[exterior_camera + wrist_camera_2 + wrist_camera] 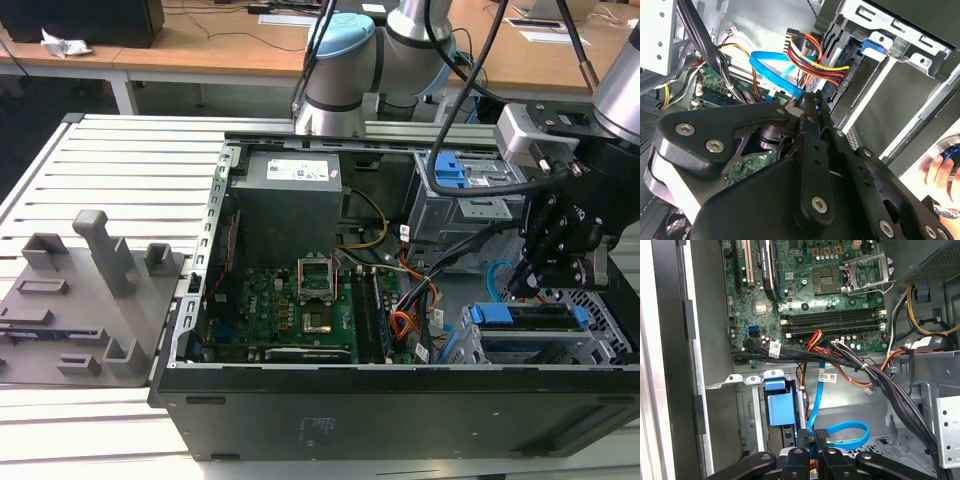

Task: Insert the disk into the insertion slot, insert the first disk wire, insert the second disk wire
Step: 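Insert the second disk wire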

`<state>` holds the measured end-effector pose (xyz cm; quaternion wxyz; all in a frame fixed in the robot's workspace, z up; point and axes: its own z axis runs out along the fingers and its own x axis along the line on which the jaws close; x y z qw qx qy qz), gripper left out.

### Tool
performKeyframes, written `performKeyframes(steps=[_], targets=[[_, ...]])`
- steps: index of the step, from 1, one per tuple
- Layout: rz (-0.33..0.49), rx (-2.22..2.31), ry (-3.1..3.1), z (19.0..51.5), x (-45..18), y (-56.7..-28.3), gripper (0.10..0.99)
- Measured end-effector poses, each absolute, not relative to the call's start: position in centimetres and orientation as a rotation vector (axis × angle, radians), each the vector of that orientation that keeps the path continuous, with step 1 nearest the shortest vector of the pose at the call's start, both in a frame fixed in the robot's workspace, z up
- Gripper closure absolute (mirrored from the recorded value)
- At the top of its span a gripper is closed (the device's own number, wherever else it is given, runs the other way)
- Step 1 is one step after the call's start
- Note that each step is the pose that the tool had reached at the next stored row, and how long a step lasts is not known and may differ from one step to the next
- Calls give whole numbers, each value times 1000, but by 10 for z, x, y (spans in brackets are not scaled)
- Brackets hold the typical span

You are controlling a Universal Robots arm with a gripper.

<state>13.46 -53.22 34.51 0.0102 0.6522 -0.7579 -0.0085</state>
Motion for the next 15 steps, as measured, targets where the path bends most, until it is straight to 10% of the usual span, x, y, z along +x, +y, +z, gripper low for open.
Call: performKeyframes(steps=[15], targets=[[-25,2038,-2363,344,140,-542,925]])
